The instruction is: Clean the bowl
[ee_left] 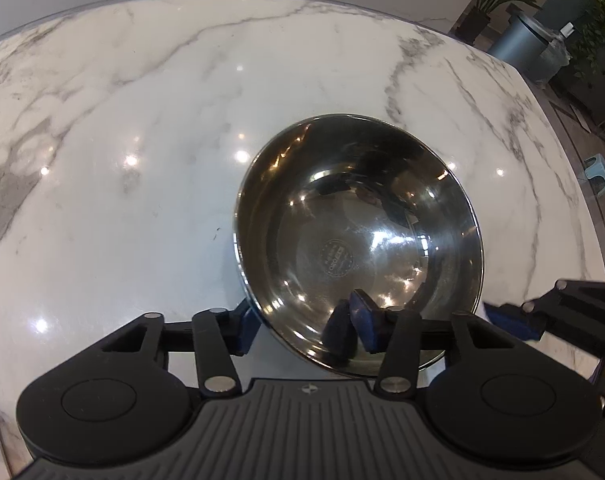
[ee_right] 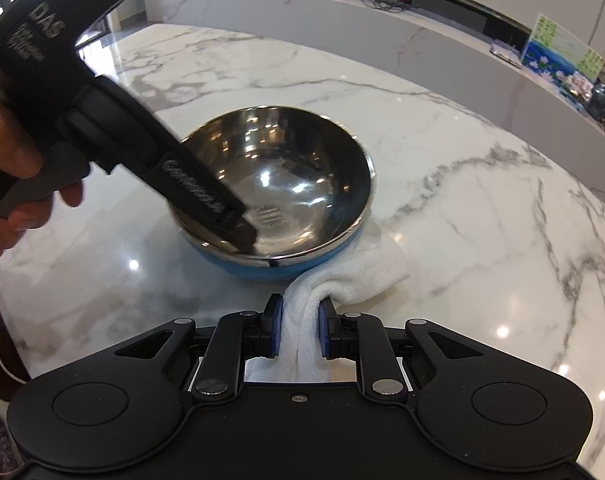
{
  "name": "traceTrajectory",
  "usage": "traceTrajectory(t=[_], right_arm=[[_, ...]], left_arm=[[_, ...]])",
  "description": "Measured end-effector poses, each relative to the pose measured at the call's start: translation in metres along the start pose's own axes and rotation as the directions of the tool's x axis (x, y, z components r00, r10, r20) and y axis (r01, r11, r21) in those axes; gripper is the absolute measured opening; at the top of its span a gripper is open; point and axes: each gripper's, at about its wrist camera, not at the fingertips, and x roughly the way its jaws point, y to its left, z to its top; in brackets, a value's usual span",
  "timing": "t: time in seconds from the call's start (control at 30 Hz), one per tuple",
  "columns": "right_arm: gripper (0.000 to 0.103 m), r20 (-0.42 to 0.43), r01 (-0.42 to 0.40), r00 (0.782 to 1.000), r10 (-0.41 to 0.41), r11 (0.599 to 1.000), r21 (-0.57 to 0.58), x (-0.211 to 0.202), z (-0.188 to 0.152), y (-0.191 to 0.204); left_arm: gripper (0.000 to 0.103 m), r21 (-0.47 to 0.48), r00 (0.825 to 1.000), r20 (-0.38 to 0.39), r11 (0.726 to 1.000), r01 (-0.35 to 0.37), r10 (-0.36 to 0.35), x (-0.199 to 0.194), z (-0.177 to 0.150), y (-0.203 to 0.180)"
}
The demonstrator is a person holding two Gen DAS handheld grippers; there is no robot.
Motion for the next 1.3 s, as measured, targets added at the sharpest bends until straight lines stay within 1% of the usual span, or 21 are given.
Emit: traceTrajectory(t=[0.1,0.17,0.23,0.47,0.6,0.7,0.9,0.97,1.07,1.3], right_arm=[[0.016,0.019,0.018,1.000,-0.019,1.000,0.020,-0.003,0.001,-0.005],[0.016,0.025,0.031,0.999,-0.032,0.999,0.033,-0.004,0.002,-0.008],[0.016,0.023,0.039,0.999,-0.040,0.998,0.039,-0.003,0.002,-0.010],[0.016,0.005,0.072,0.997,-0.073,0.996,0.059,0.003,0.001,-0.018],[0.016,-0.006,0.060,0.998,-0.059,0.997,0.054,0.005,0.001,-0.016],[0.016,-0.017,0.038,0.999,-0.038,0.999,0.028,0.007,0.000,-0.010],[0.016,-0.024,0.027,0.999,-0.026,0.999,0.025,0.008,-0.001,-0.009],[0.016,-0.029,0.017,0.999,-0.016,1.000,0.024,0.008,-0.002,-0.007],[0.016,-0.042,0.002,0.999,-0.002,1.000,0.004,0.009,-0.003,-0.003],[0.016,-0.063,-0.023,0.998,0.021,0.999,-0.028,0.011,-0.005,0.004]], left_arm=[[0.043,0.022,1.000,0.001,1.000,-0.007,0.007,-0.001,-0.001,-0.003],[0.042,0.036,1.000,-0.004,0.999,0.001,-0.001,-0.002,-0.002,-0.004],[0.042,0.044,1.000,-0.014,0.999,0.018,-0.017,-0.002,-0.003,-0.005],[0.042,0.074,0.999,-0.033,0.996,0.039,-0.036,-0.003,-0.006,-0.010],[0.043,0.064,0.998,-0.036,0.997,0.045,-0.043,-0.001,-0.005,-0.008],[0.044,0.059,0.999,-0.033,0.998,0.039,-0.037,-0.001,-0.005,-0.008],[0.049,0.039,0.999,-0.031,0.999,0.034,-0.033,0.001,-0.005,-0.009],[0.052,0.028,0.999,-0.035,0.999,0.035,-0.034,0.002,-0.005,-0.008],[0.054,0.025,0.999,-0.033,0.999,0.028,-0.027,0.002,-0.006,-0.009],[0.054,0.022,0.999,-0.030,0.999,0.025,-0.024,0.003,-0.005,-0.008]])
